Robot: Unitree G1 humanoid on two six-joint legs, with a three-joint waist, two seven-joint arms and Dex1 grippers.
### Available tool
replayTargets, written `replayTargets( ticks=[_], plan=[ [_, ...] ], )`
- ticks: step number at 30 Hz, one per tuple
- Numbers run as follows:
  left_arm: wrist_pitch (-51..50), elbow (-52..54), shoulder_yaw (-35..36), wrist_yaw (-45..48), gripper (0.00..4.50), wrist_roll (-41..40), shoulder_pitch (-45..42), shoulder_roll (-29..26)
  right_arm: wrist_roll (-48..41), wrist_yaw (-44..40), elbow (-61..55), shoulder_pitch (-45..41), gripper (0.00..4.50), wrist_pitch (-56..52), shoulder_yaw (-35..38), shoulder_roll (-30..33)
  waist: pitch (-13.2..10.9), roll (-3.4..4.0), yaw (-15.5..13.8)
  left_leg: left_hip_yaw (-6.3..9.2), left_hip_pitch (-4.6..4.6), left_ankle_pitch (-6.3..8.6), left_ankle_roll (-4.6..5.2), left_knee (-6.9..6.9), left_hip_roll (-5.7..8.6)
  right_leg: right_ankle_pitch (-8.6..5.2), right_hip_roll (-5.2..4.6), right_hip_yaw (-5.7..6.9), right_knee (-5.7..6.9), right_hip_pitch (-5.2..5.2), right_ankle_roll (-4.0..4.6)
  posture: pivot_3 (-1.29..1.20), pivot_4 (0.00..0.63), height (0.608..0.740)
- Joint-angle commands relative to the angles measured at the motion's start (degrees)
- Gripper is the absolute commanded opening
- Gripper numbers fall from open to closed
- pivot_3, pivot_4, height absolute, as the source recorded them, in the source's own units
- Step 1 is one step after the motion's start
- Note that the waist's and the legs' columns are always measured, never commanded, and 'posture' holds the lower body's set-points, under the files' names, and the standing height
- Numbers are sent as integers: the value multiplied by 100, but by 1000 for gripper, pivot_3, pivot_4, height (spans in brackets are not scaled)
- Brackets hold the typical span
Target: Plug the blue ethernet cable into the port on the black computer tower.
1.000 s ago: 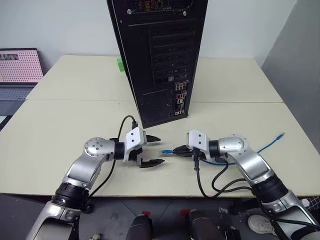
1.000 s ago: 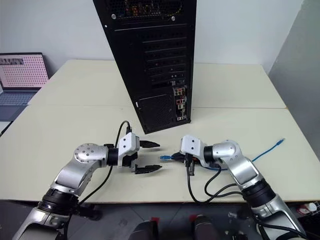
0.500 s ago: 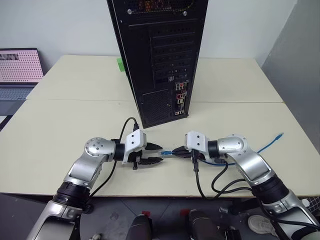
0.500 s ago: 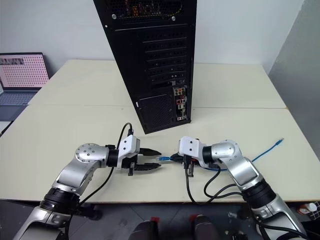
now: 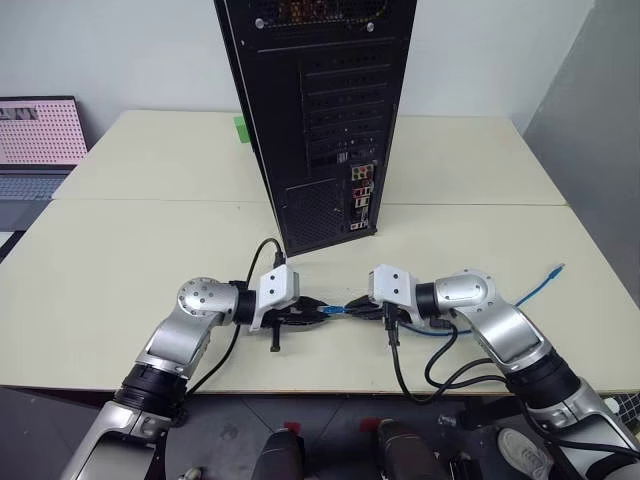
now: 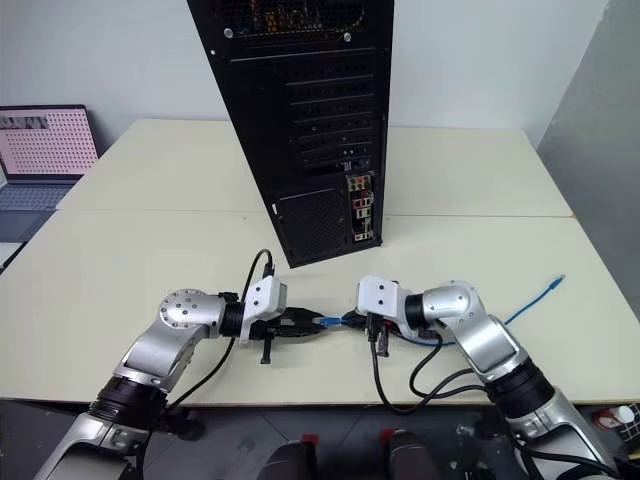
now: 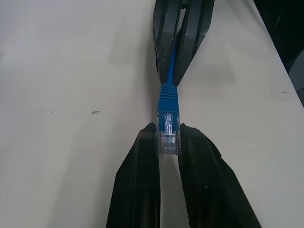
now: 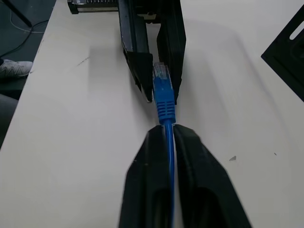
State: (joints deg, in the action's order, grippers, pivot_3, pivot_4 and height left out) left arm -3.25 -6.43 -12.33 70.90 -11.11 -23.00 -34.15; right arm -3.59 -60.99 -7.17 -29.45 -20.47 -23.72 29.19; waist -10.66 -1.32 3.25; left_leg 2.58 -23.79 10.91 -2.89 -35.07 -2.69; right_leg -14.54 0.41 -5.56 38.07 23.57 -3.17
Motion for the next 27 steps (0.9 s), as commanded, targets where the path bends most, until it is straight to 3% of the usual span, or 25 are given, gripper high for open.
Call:
replayTargets(
  ticks=[1, 5, 10, 17, 27],
  plan=[
    [769, -28, 3, -119, 284, 162, 10, 116, -340, -287, -440, 105, 1314, -160, 399, 407, 0, 0, -2, 0, 0, 0, 0, 0, 0, 0, 0, 0, 0, 0, 0, 0, 150, 740],
    [2076, -326, 6, -485, 284, 535, 88, 313, -1188, -388, -982, 460, 2382, -1025, 1088, 816, 0, 0, -69, -1, -4, 0, 0, -2, 2, 0, -3, -1, -6, -2, 0, 0, 150, 740],
    [3927, -814, -44, -1082, 284, 1159, 102, 442, -2360, -15, -1577, 862, 3692, -2351, 1831, 681, 0, 0, -84, 0, 1, 0, 0, -2, 0, 0, -1, -2, -1, -3, 1, 0, 150, 740],
    [6650, -1735, 13, -2325, 284, 2349, -191, 427, -3157, 800, -1748, 1015, 3754, -3279, 2073, 32, 1, 0, -116, 0, -1, 0, 0, -4, 1, 3, -1, -2, -3, -4, -4, 0, 150, 740],
    [7425, -2235, -11, -3708, 284, 3391, -623, 352, -3504, 1154, -1601, 897, 3754, -3585, 1847, -288, 1, 0, -135, -1, -2, 0, 0, -4, 1, 4, -1, -2, -3, -5, -7, 0, 150, 740]
  ],
)
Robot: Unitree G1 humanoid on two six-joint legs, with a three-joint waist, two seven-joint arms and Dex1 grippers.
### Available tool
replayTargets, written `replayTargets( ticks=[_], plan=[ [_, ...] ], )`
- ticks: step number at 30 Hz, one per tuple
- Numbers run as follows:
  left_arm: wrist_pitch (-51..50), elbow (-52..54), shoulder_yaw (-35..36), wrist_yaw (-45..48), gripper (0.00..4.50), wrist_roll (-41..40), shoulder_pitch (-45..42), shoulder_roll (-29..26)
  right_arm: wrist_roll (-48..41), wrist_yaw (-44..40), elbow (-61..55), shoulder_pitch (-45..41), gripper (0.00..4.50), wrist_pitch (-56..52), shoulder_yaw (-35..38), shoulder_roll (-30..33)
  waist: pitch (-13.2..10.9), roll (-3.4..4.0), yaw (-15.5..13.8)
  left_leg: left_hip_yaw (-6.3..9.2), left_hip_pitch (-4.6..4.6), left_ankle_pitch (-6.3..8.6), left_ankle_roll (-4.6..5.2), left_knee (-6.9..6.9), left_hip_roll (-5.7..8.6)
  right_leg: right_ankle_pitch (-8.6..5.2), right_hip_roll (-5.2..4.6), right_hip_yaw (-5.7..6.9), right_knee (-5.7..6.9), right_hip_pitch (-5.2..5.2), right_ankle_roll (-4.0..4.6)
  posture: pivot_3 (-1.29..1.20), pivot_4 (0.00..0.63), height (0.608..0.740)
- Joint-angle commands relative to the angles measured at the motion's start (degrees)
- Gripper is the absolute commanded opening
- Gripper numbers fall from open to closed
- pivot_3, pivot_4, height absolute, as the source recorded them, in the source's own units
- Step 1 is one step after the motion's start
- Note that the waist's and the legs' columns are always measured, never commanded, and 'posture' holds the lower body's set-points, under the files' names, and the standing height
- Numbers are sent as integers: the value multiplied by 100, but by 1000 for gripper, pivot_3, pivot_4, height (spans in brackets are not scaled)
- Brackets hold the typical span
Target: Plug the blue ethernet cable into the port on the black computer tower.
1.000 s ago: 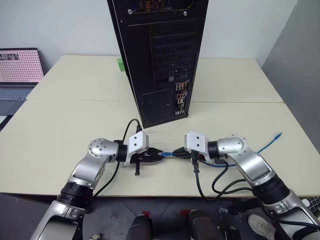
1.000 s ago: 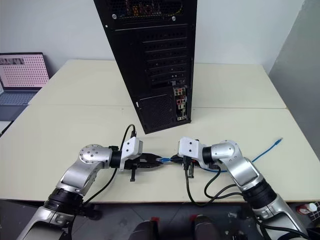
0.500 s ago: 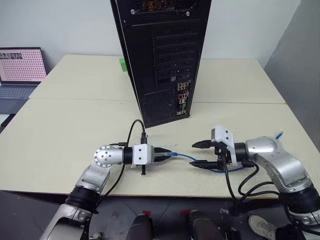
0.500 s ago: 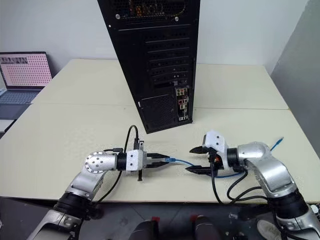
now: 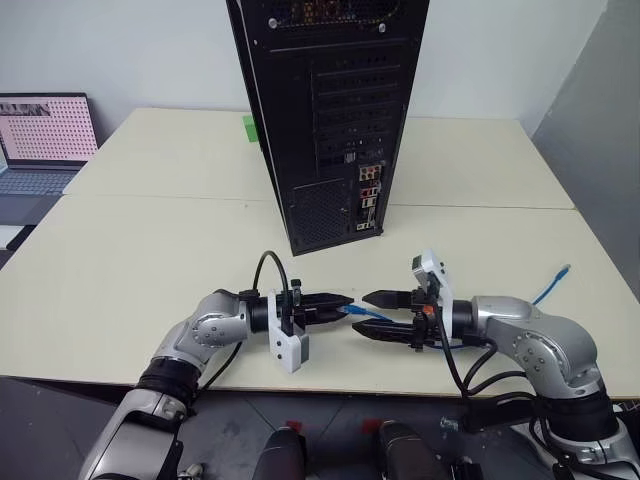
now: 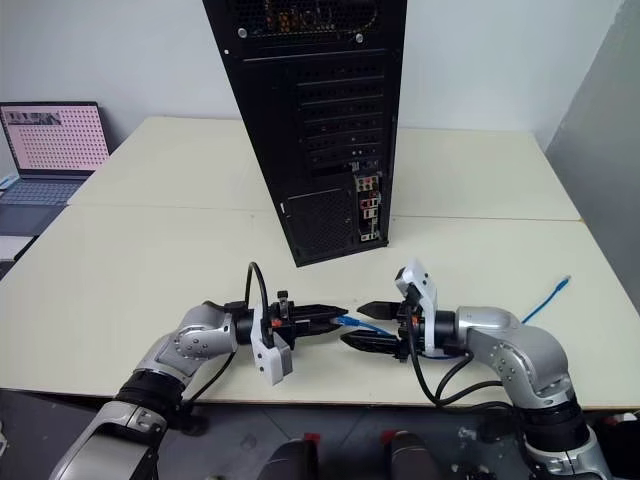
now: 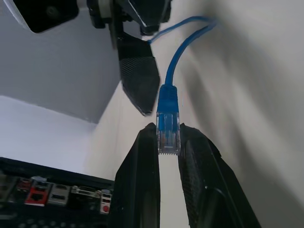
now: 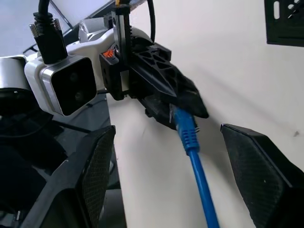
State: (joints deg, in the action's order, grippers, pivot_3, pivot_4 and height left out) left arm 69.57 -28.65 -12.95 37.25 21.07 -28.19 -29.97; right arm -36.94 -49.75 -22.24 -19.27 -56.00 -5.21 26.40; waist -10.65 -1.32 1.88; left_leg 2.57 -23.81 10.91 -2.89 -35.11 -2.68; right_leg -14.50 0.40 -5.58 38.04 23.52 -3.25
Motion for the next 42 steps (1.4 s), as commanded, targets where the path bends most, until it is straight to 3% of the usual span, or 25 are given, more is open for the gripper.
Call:
replayTargets(
  ticks=[1, 5, 17, 22, 24, 30, 34, 38, 42],
  plan=[
    [146, -29, 28, -417, 284, 218, -123, -79, -190, 41, -84, -130, 3754, -34, -17, -6, 0, 0, 2, 0, 0, 0, 0, 0, 0, 0, 0, 0, 0, 0, 0, 0, 150, 740],
    [100, -34, -53, -653, 284, 339, -191, -78, -182, 79, -12, -173, 3000, 9, -38, -10, 0, 0, 1, 0, 0, 0, 0, 0, 0, 0, 0, 1, 0, 0, -1, 0, 150, 740],
    [22, 128, -291, -1013, 283, 345, -90, -141, -162, 118, 147, -288, 81, 78, -109, 0, 0, 0, 2, 0, 0, 0, 0, 0, 0, 0, 0, 1, 1, 0, -1, 0, 150, 740],
    [-146, 197, -399, -964, 283, 6, -8, -179, -186, 147, 185, -338, 0, 38, -80, 10, 0, 0, 2, 0, 0, 0, 0, 1, 0, 0, 0, 1, 2, 0, -1, 0, 150, 740],
    [-389, 242, -476, -816, 983, -273, 78, -200, -221, 167, 127, -332, 0, 8, -43, 30, 0, 0, 4, 0, 0, 0, 0, 0, 0, 0, 0, 1, 1, 0, -1, 0, 150, 740],
    [-1985, 896, -606, 97, 2099, -1718, 620, -336, -290, 491, -165, -285, 0, 88, 377, 73, 0, 0, 23, 1, 0, 0, 0, 1, -1, 0, 0, 2, 3, 1, 0, 0, 150, 740],
    [-3844, 2071, -213, -1, 2902, -2569, 1107, -158, -122, 875, -352, -369, 0, 328, 613, 83, 0, 0, 43, 1, -2, 0, 0, 1, -1, 0, -1, 1, 2, 1, 0, 0, 150, 740],
    [-6288, 3127, 141, -770, 3690, -2723, 1277, 288, 344, 1873, -380, -719, 0, 586, 500, -441, 0, 0, 76, 5, 1, 0, 0, 0, -1, 0, 1, 3, 6, 0, -1, 0, 150, 740],
    [-7928, 3811, 355, -1427, 3690, -2733, 1183, 810, 1046, 3103, -128, -1064, 0, 757, 255, -1216, 0, 0, 136, 10, 1, 0, 0, 1, -1, 0, 4, 5, 4, 0, -1, 0, 150, 740]
  ],
)
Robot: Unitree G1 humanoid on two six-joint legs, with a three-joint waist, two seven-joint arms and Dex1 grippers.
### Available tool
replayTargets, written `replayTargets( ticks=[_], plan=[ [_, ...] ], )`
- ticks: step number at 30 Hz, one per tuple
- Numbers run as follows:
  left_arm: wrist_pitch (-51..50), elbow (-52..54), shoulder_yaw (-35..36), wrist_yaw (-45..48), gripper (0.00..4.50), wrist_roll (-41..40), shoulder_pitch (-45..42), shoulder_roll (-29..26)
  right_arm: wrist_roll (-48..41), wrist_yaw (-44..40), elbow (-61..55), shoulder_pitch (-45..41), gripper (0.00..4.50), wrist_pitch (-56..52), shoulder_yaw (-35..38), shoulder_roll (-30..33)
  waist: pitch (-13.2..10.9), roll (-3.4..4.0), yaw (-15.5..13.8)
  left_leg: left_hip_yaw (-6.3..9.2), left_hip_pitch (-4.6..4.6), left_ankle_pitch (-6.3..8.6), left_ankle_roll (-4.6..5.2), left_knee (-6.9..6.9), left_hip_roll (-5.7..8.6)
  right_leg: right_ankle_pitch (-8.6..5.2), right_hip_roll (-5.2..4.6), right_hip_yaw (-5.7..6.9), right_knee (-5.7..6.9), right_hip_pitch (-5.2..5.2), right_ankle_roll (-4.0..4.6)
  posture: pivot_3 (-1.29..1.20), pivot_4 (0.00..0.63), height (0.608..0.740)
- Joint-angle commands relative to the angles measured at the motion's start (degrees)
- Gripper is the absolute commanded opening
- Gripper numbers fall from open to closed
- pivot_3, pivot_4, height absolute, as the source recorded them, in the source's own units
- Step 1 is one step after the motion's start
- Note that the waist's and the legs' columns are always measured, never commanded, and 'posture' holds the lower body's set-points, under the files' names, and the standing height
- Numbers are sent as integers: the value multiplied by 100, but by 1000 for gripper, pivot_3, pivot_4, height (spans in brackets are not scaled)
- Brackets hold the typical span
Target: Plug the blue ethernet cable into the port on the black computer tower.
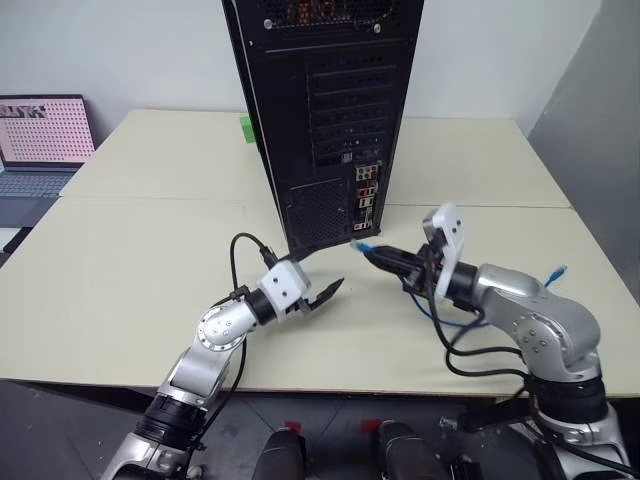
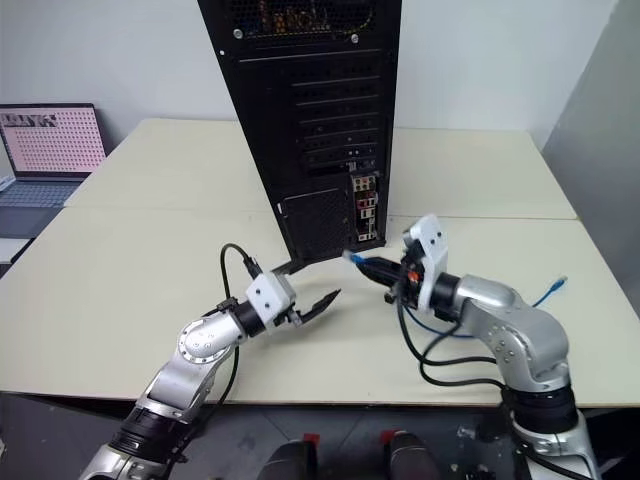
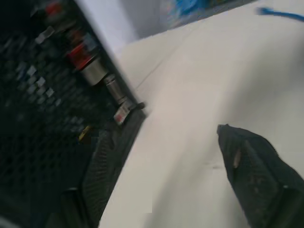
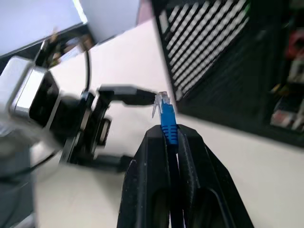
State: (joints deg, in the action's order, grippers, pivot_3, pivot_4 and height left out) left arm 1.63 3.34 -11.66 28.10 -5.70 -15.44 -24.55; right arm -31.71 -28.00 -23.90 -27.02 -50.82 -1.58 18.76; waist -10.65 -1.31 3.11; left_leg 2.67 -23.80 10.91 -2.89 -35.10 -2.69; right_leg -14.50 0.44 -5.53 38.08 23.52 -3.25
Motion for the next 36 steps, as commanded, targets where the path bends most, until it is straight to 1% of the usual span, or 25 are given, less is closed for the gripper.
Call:
replayTargets(
  ticks=[1, 5, 8, 10, 14, 19, 24, 28, 36],
  plan=[
    [-1478, 759, 286, -630, 3690, -108, -107, 391, 681, 1162, 123, -367, 0, 278, -161, -621, 0, 0, 15, 0, -2, 0, 0, 0, 0, 0, 0, 0, 0, 1, 0, 0, 150, 740],
    [-2399, 1186, 355, -882, 3690, -77, -185, 638, 1105, 1814, 444, -673, 0, 341, -259, -1169, 0, 0, 17, 1, -3, 0, 0, 1, 0, 0, 0, 0, -1, 3, 0, 0, 150, 740],
    [-2853, 1371, 476, -942, 3690, -251, -271, 818, 1321, 2130, 634, -787, 0, 405, -259, -1435, 0, 0, 18, 1, -4, 0, 0, 1, 1, 0, 0, 0, -1, 3, 1, 0, 150, 740],
    [-3003, 1456, 588, -951, 3690, -338, -337, 884, 1440, 2285, 763, -837, 0, 470, -252, -1601, 0, 0, 17, 1, -4, 0, 0, 1, 1, 0, 0, 0, -2, 2, 1, 0, 150, 740],
    [-3089, 1466, 619, -992, 3690, -193, -460, 852, 1669, 2528, 1060, -949, 0, 643, -255, -1864, 0, 0, 18, 1, -3, 0, 0, 1, 1, 0, 0, 0, -2, 3, 1, 0, 150, 740],
    [-3139, 1456, 543, -1046, 3690, -119, -528, 882, 1848, 2757, 1369, -1049, 0, 796, -109, -2001, 0, 0, 18, 0, -5, 0, 0, 2, 1, 1, 0, -1, -4, 3, 1, 0, 150, 740],
    [-3142, 1468, 454, -1072, 3690, -50, -579, 957, 1868, 2789, 1484, -1136, 0, 781, -64, -2008, 0, 0, 22, 1, 0, -1, 0, 1, 1, 3, 0, -2, 1, 3, 0, 0, 150, 740],
    [-3122, 1484, 435, -1062, 3690, -8, -570, 960, 1834, 2787, 1381, -1148, 0, 699, -43, -1994, 0, 0, 23, 2, -1, -1, 0, 1, 1, 3, 0, -1, 1, 3, 0, 0, 150, 740],
    [-3072, 1455, 368, -1077, 3690, 134, -562, 945, 1664, 2740, 761, -979, 0, 140, 47, -1886, 0, 0, 17, 2, -7, 0, 0, 2, 1, 2, 0, -1, -7, 4, 0, 0, 150, 740]
  ],
)
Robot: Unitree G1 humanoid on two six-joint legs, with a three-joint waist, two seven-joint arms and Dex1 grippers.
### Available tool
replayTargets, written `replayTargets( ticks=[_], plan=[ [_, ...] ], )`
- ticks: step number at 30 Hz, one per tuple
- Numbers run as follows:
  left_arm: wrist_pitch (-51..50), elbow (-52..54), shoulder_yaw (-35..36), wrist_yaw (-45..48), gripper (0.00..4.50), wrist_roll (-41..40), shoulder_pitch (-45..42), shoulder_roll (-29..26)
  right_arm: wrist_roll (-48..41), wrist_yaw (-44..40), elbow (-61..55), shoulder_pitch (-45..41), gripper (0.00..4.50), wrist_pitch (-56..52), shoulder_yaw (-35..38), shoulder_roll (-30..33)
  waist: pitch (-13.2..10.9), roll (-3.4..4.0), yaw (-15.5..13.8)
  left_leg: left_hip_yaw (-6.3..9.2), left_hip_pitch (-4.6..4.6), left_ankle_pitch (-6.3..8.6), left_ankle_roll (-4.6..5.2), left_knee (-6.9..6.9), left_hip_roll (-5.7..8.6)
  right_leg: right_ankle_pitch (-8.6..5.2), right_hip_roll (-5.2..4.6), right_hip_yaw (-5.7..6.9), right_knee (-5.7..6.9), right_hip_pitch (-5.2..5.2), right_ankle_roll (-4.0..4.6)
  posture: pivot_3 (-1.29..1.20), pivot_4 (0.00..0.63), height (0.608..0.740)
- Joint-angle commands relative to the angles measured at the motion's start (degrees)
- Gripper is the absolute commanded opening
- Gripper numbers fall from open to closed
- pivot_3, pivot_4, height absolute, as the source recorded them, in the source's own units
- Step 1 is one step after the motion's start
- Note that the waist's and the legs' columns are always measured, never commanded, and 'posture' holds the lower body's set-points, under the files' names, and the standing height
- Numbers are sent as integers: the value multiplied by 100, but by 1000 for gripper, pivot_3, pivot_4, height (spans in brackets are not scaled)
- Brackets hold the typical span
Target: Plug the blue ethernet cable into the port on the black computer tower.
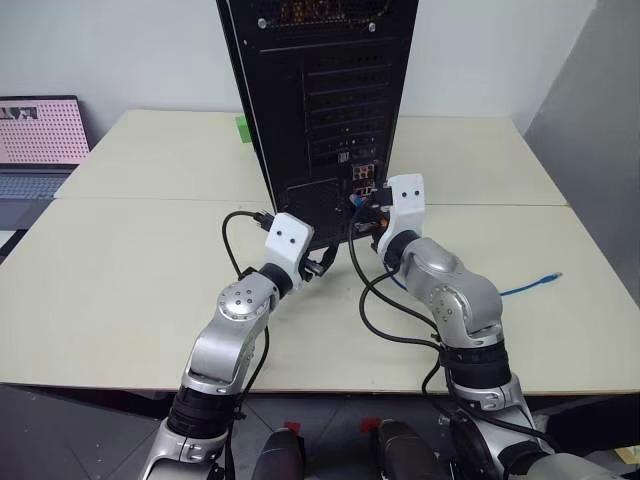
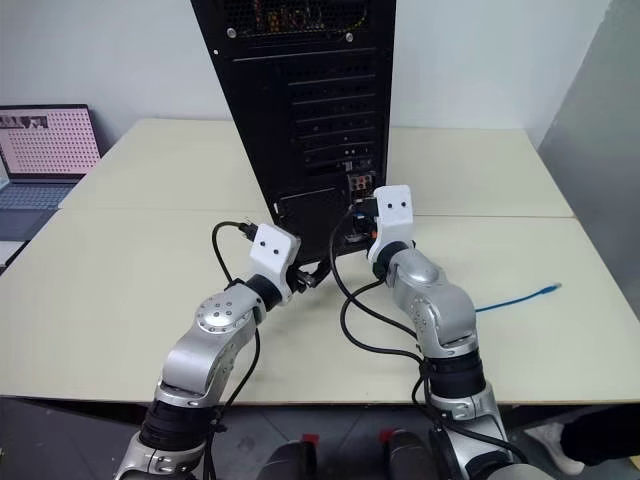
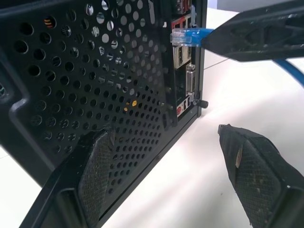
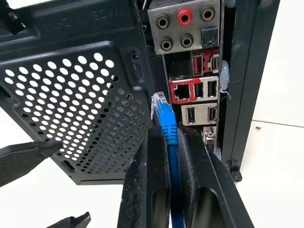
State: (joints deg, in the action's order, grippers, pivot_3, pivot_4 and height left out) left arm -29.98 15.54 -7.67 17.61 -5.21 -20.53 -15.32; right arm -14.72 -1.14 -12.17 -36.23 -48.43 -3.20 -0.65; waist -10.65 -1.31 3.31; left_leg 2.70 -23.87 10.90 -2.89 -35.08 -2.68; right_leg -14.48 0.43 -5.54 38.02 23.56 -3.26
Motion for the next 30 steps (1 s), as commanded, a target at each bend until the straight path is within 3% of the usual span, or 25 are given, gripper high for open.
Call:
replayTargets(
  ticks=[1, 10, 30],
  plan=[
    [90, 232, -39, -43, 3690, 103, -60, 34, -44, 65, -473, -55, 0, -167, 261, 83, 0, 0, -6, 0, -2, 0, 0, 1, 0, 0, -1, 0, -2, 0, 0, 0, 150, 740],
    [-19, 289, -29, -72, 3690, 125, -111, 96, -36, 142, -758, 49, 0, -469, 304, 8, 0, 0, 5, -1, -3, 0, 0, 5, 1, -1, -2, 0, -4, 4, 1, 0, 150, 740],
    [63, 362, 91, 88, 3690, -96, -51, 192, 157, -160, 151, -285, 0, 165, -4, -13, 0, 0, 8, -4, -4, 0, 0, 8, 1, -1, -1, -1, -7, 8, 1, 0, 150, 740]
  ],
)
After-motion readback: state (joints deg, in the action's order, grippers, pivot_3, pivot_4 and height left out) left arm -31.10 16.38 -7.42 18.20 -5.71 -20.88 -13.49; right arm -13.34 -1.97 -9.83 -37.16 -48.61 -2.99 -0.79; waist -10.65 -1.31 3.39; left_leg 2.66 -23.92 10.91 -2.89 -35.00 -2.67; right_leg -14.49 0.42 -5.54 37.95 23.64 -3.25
